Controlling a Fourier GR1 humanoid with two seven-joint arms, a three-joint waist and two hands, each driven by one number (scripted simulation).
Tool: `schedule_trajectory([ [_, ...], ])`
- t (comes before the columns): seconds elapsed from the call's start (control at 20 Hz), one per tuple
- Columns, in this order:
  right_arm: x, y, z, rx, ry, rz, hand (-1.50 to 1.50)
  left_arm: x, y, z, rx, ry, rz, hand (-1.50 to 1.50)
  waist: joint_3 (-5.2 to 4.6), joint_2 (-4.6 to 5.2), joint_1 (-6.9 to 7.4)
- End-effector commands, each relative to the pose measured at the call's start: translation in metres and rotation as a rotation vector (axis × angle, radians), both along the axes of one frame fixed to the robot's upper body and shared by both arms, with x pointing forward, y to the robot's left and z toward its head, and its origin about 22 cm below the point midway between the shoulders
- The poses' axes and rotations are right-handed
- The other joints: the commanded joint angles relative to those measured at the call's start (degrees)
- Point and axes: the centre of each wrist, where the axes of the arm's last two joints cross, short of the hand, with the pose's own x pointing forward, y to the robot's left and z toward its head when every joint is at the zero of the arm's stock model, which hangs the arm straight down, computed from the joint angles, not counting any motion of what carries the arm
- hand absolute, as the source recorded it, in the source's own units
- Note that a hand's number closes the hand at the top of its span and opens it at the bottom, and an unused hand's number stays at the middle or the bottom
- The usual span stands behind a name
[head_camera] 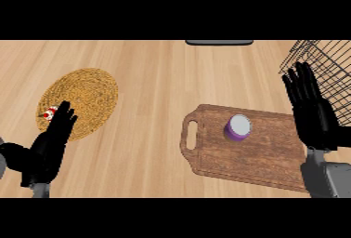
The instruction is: Pick the can from the cutting board and place it in the basket
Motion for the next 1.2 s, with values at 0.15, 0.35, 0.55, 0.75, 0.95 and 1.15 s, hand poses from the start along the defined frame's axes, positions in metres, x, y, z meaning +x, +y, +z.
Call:
schedule_trajectory([
  [0.15,0.033,0.028,-0.01,0.172,-0.054,0.503,1.5,0.03,0.0,0.027,0.157,-0.022,-0.072,0.0,-0.76,1.22,1.55],
  [0.35,0.035,0.082,0.023,0.373,-0.45,0.851,1.5,0.027,-0.008,0.016,0.179,0.04,-0.125,0.0,-0.24,0.95,1.87],
  [0.55,0.016,0.052,-0.027,0.361,-0.54,0.846,-1.5,0.046,-0.008,0.016,0.199,0.081,-0.088,0.0,-1.2,0.11,-1.46],
  [0.75,0.015,0.028,-0.009,0.031,-0.51,0.692,-1.5,0.055,-0.003,0.013,0.196,0.094,-0.079,0.0,-1.39,-0.44,-1.79],
  [0.95,0.029,-0.049,0.061,-0.451,-0.476,0.578,-1.5,0.051,0.0,0.012,0.194,0.103,-0.075,0.0,-1.44,-0.4,-2.17],
  [1.15,0.039,-0.081,0.11,-0.782,-0.394,0.65,-1.5,0.062,-0.017,0.022,0.186,0.096,-0.106,0.0,-1.38,0.08,-0.9],
])
